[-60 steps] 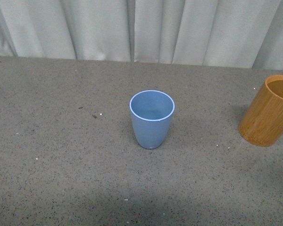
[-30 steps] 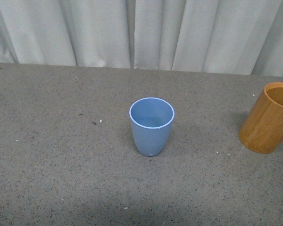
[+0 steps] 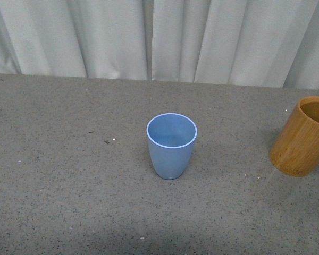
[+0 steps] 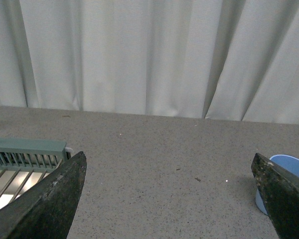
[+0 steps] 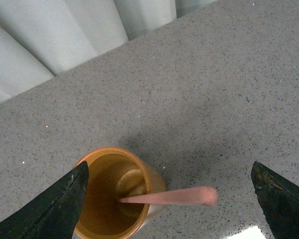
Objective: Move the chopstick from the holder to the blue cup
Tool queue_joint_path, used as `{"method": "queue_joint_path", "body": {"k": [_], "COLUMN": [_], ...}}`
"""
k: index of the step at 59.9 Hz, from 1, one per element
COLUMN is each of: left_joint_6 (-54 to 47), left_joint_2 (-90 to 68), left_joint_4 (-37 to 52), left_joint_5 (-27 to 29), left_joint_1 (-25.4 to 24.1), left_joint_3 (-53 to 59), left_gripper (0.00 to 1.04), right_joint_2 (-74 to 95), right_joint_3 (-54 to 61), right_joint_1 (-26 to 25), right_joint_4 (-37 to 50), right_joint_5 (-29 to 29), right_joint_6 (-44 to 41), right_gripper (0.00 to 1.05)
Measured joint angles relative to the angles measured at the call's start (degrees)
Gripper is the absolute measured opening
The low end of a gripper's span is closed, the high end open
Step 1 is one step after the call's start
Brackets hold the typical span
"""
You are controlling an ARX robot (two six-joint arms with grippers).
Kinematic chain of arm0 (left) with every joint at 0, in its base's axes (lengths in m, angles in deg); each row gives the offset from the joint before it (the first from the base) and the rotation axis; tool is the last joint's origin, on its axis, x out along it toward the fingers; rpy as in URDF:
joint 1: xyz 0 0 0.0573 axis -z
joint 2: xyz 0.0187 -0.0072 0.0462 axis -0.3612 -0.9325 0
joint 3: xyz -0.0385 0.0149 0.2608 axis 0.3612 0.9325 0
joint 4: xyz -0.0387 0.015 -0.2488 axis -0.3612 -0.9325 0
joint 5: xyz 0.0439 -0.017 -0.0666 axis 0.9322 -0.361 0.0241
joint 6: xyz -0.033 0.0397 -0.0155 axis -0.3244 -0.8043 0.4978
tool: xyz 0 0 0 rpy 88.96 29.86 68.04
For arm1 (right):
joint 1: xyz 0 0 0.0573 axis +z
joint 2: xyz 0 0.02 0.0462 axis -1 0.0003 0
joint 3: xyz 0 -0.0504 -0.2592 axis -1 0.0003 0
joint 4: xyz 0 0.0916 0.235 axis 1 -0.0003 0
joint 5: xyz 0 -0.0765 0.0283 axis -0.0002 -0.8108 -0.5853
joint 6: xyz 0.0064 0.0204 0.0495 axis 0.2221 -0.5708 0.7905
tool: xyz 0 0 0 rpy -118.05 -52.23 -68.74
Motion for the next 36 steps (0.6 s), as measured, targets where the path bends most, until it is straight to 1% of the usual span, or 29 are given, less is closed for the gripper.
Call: {"method": "queue_joint_path", "body": {"k": [18, 36], "left_joint_6": [0.00, 0.00], "left_joint_2": [0.00, 0.00], "left_joint_4": [0.00, 0.00], "left_joint_5": [0.00, 0.00], "left_joint_1": [0.00, 0.00], "left_joint_3": [0.00, 0.00], "left_gripper": [0.98, 0.98], "right_joint_2": [5.95, 9.31], "right_joint_3": [-1.95, -4.57], "right_joint_1": [-0.48, 0.15], "right_joint_4": [2.89, 4.87], "right_joint_5": [0.59, 0.63], "right_joint_6": [0.92, 1.36], "right_gripper": [0.95, 0.95]}}
